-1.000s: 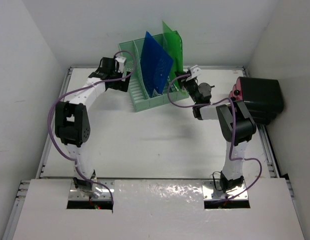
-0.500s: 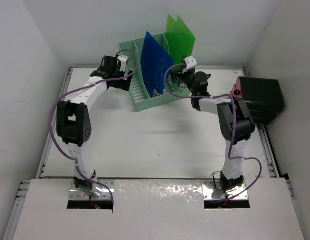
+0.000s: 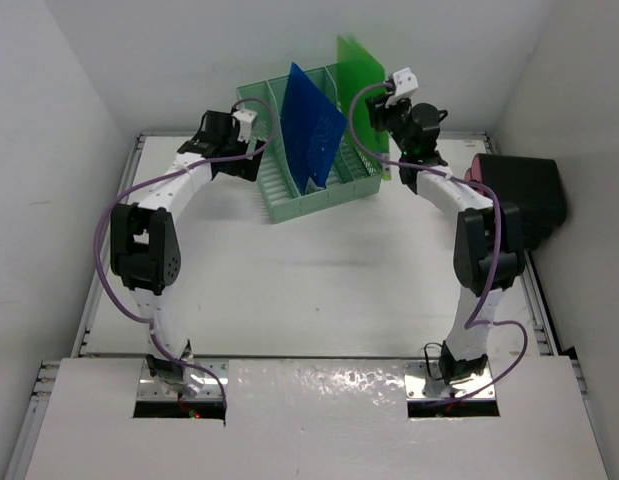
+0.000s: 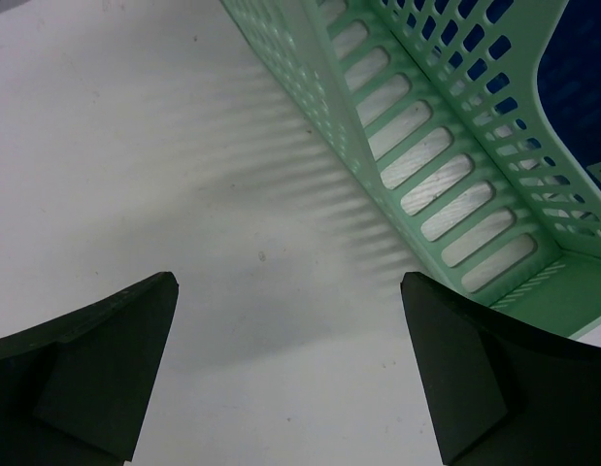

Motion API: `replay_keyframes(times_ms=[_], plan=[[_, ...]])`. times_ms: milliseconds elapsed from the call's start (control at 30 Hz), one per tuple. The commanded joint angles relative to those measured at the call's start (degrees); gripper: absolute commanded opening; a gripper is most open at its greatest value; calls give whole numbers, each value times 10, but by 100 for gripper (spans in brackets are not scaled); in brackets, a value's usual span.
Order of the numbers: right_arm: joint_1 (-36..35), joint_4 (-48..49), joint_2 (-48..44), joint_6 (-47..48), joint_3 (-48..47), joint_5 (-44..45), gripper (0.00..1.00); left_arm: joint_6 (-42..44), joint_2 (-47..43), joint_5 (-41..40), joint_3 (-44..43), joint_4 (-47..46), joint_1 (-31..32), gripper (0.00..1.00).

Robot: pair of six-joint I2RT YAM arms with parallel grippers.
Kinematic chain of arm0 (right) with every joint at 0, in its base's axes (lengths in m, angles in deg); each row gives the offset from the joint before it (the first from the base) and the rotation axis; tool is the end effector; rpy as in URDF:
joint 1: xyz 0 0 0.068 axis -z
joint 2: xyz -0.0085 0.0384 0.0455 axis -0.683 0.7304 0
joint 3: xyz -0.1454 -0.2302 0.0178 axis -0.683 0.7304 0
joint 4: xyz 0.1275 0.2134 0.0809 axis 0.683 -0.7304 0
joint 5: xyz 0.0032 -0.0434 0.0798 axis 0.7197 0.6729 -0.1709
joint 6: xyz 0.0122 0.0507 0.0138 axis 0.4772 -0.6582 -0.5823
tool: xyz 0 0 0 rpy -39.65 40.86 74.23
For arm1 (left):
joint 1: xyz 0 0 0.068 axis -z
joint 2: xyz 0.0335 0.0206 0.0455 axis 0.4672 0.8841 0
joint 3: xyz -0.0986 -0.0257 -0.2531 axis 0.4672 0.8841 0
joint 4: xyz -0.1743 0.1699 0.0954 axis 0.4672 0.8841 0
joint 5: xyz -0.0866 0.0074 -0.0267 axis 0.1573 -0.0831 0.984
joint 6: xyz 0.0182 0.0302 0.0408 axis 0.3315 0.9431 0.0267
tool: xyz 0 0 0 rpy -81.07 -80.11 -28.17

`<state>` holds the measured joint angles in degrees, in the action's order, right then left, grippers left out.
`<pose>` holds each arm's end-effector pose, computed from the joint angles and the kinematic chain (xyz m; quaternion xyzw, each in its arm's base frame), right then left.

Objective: Organize the desk

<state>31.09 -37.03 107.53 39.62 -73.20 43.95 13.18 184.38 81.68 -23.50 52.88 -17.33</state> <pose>0.4555 0.1029 0.3081 -0.1222 0.6401 0.1463 0.7443 0.4374 -0.0815 0.2703 0.1872 0.9013 0.0054 0.3906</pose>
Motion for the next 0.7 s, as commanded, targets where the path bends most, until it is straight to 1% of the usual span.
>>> replay_keyframes(times_ms=[0, 33, 67, 100, 133, 333, 400, 500, 667], plan=[[1, -5, -3, -7, -29, -7, 27, 9, -39, 9, 5, -17, 3, 99], [1, -4, 0, -7, -30, -8, 16, 10, -39, 11, 5, -17, 3, 99], [1, -1, 4, -8, -28, -10, 10, 10, -39, 13, 7, -18, 3, 99], [1, 6, 8, -8, -25, -14, 7, 11, -42, 13, 9, -18, 3, 99], [1, 25, 9, -12, -21, -15, 0, 12, -42, 14, 11, -19, 3, 99], [1, 90, 13, -48, -8, -19, 0, 12, -39, 14, 8, -18, 3, 99], [1, 119, 6, -59, 10, -21, 0, 12, -38, 15, 6, -17, 3, 99], [0, 221, -14, -85, 47, -21, 0, 12, -35, 13, 4, -15, 3, 99], [1, 316, -16, -100, 68, -21, 0, 15, -33, 16, 3, -11, 3, 99]])
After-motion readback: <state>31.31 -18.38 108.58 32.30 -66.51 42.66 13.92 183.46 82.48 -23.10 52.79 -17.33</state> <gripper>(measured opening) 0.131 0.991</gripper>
